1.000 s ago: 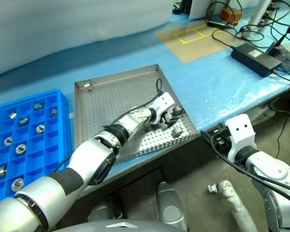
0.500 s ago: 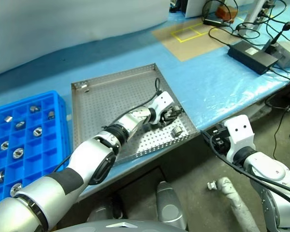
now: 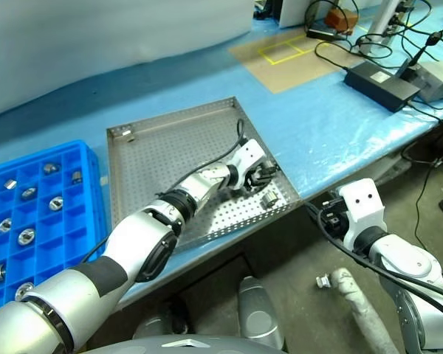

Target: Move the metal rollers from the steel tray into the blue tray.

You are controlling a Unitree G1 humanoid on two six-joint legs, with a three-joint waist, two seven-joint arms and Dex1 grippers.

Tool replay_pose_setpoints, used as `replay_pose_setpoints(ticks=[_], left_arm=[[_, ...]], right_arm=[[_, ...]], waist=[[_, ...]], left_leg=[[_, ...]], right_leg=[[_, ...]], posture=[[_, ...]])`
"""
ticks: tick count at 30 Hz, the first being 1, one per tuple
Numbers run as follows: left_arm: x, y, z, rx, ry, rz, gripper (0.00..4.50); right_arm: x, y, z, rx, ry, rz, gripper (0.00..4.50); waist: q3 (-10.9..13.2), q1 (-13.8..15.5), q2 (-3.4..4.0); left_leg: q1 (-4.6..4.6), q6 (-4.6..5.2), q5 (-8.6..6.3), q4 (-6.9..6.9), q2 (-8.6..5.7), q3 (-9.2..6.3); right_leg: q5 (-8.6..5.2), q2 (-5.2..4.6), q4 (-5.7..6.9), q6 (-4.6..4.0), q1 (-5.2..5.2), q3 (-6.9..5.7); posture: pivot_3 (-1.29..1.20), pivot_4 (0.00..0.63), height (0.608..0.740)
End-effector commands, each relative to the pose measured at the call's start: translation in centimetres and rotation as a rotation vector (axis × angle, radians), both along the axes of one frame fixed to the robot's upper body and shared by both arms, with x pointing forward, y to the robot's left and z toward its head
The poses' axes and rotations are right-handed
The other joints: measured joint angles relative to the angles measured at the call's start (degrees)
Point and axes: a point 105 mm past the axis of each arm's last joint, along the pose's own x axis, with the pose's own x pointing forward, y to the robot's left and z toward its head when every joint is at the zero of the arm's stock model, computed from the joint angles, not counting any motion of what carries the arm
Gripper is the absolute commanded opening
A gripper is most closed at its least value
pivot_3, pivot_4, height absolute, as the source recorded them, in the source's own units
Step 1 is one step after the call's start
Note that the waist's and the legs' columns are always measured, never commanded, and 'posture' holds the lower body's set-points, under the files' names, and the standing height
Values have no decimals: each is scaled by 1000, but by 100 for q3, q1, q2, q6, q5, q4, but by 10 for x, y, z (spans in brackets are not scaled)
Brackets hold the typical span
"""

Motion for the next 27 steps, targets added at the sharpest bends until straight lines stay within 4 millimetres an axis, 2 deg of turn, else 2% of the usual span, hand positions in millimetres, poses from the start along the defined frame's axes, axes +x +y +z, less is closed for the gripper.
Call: replay_pose_setpoints(ticks=[1, 3, 6, 12, 17, 22, 27], left_arm=[[-34, -55, 11, -105, 13, -122, 2158], [-33, -53, 9, -100, 16, -115, 1534], [-34, -51, 7, -104, 27, -137, 1374], [-26, -42, 10, -95, -6, -106, 1374], [-12, -22, 24, -157, -54, -75, 1374], [3, 27, 61, -319, -115, -52, 1374], [-6, 77, 80, -366, -173, -23, 1374]], right_arm=[[-1, 1, 7, -18, -36, 4, 3558], [-1, 1, 7, -19, -34, 5, 3558], [0, 1, 7, -19, -33, 6, 3558], [5, 5, 8, -9, -42, 23, 3558], [10, 14, 12, 39, -51, 68, 3558], [23, 37, 30, 98, -72, 229, 3558], [51, 58, 46, 103, -110, 361, 3558]], waist=[[0, -7, 0], [0, -10, 0], [0, -12, 0], [0, -11, 0], [1, 4, 1], [3, 15, 1], [6, 53, 2]], left_leg=[[0, 0, 0, 0, 0, 0], [0, 0, 0, 0, 0, 0], [0, 0, 0, 0, -1, -1], [0, 2, -1, 0, -1, -1], [0, 3, -2, -1, -3, -1], [-2, 6, -2, 0, -2, -2], [7, 4, -1, 6, 15, -4]], right_leg=[[0, 0, 0, 0, 0, 0], [0, 0, 0, 0, 1, -1], [0, -1, -3, 1, 3, -1], [0, -8, -7, 1, 6, -4], [0, -10, -8, 1, 7, -5], [0, -12, -9, 0, 8, -6], [1, -6, 21, -2, 6, -15]], posture=[[-801, 150, 740], [-794, 150, 740], [-785, 150, 740], [-769, 150, 740], [-730, 150, 740], [-644, 150, 740], [-512, 150, 740]])
